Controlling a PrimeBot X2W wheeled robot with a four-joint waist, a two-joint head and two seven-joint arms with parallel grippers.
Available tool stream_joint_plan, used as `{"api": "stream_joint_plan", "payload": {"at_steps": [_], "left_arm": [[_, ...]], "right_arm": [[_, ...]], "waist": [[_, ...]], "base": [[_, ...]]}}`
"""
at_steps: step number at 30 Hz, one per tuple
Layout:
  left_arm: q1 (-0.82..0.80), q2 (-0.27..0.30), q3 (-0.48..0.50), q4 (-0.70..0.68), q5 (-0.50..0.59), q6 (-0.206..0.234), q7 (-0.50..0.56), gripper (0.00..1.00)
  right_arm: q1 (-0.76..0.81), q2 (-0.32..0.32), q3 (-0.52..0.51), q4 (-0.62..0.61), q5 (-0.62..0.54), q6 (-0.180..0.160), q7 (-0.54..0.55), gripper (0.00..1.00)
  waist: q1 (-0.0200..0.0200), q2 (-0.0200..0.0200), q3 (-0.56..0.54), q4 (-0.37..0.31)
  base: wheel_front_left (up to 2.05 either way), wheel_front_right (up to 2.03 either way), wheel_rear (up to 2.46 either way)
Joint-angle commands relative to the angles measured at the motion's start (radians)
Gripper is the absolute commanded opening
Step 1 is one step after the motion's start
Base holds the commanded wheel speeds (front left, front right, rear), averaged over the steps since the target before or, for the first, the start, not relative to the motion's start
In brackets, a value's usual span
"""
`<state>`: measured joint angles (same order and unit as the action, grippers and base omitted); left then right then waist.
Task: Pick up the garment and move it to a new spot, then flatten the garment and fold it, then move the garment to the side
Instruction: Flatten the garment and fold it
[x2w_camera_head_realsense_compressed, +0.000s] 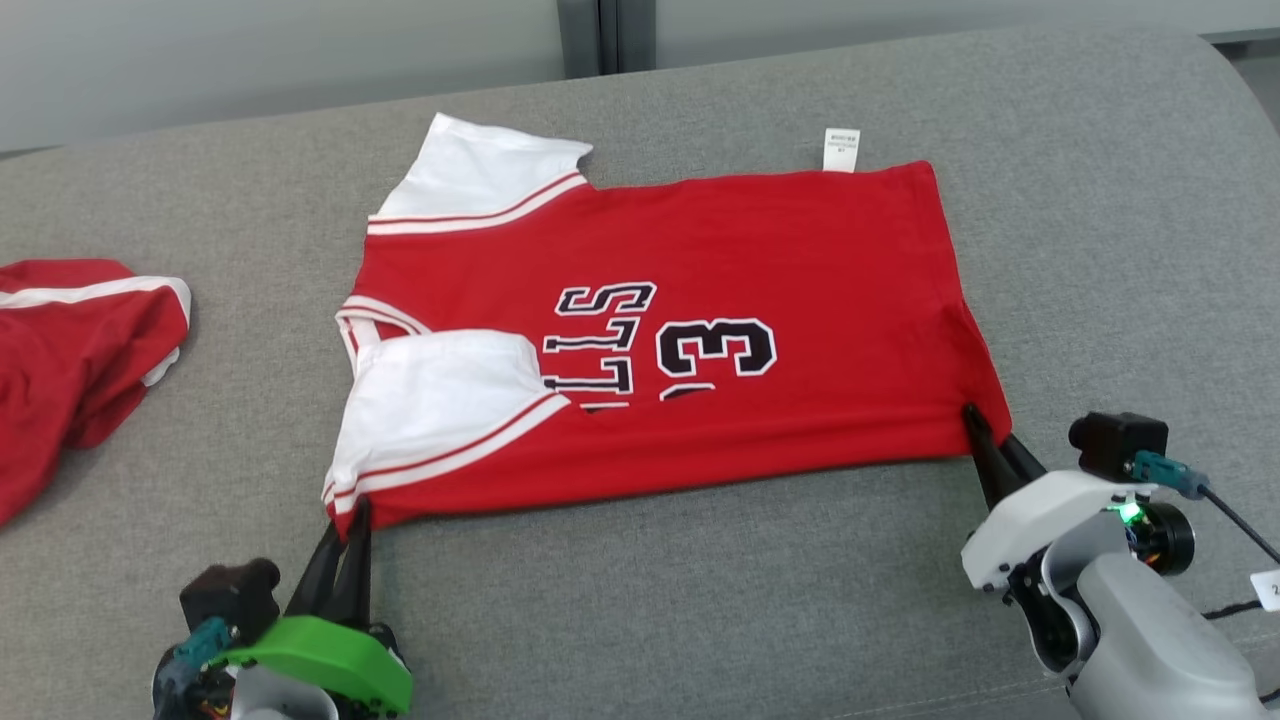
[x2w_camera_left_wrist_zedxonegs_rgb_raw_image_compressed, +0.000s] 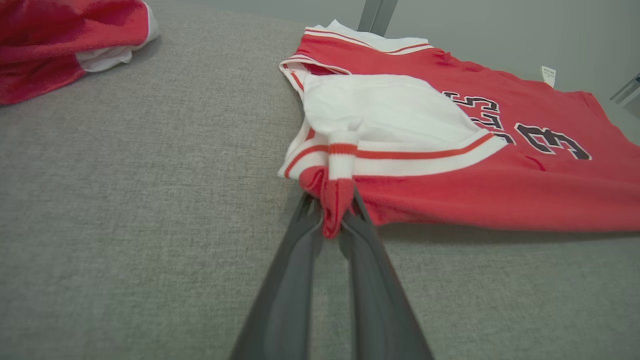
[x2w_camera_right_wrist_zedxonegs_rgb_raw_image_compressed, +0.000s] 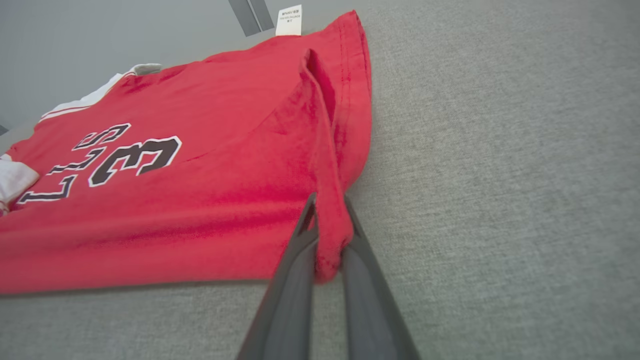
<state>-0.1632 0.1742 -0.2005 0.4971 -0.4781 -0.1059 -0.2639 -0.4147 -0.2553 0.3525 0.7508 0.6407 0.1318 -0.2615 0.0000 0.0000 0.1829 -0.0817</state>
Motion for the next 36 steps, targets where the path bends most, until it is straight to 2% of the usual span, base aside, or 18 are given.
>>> {"api": "stream_joint_plan", "payload": {"at_steps": [1, 11, 13, 14, 15, 16, 22, 29, 36], "left_arm": [[0.045, -0.001, 0.016, -0.024, 0.008, 0.014, 0.0, 0.0], [0.232, -0.033, 0.015, -0.168, 0.028, 0.067, 0.002, 0.0], [0.244, -0.028, 0.008, -0.174, 0.031, 0.067, 0.011, 0.0], [0.244, -0.023, 0.009, -0.175, 0.034, 0.071, 0.01, 0.45], [0.241, -0.023, 0.01, -0.175, 0.033, 0.073, 0.009, 1.0], [0.239, -0.025, 0.011, -0.172, 0.03, 0.073, 0.008, 1.0], [0.209, -0.008, 0.036, -0.196, 0.07, 0.08, -0.001, 1.0], [0.181, -0.01, 0.127, -0.33, 0.196, 0.094, -0.001, 1.0], [0.142, -0.046, 0.236, -0.416, 0.28, 0.091, -0.001, 1.0]], "right_arm": [[0.036, -0.012, -0.007, -0.015, -0.001, -0.002, -0.005, 0.0], [0.212, -0.032, -0.041, -0.134, 0.015, -0.002, 0.009, 0.0], [0.235, -0.028, -0.055, -0.15, 0.021, -0.002, 0.028, 0.0], [0.242, -0.027, -0.06, -0.156, 0.019, -0.002, 0.034, 0.22], [0.246, -0.027, -0.068, -0.162, 0.013, -0.002, 0.038, 0.84], [0.248, -0.025, -0.074, -0.167, 0.007, -0.002, 0.04, 1.0], [0.249, -0.008, -0.143, -0.205, -0.032, -0.002, 0.024, 1.0], [0.224, 0.025, -0.234, -0.3, -0.134, -0.002, 0.0, 1.0], [0.215, 0.104, -0.315, -0.477, -0.272, -0.001, -0.004, 1.0]], "waist": [[0.0, 0.0, -0.019, 0.003], [0.0, 0.0, -0.042, 0.028], [0.0, 0.0, -0.043, 0.031], [0.0, 0.0, -0.043, 0.032], [0.0, 0.0, -0.044, 0.032], [0.0, 0.0, -0.045, 0.032], [0.0, 0.0, -0.051, 0.03], [0.0, 0.0, -0.054, 0.028], [0.0, 0.0, -0.05, 0.022]], "base": [[0.0, 0.0, 0.0], [0.0, 0.0, 0.0], [0.0, 0.0, 0.0], [0.0, 0.0, 0.0], [0.0, 0.0, 0.0], [0.0, 0.0, 0.0], [0.0, 0.0, 0.0], [0.0, 0.0, 0.0], [0.0, 0.0, 0.0]]}}
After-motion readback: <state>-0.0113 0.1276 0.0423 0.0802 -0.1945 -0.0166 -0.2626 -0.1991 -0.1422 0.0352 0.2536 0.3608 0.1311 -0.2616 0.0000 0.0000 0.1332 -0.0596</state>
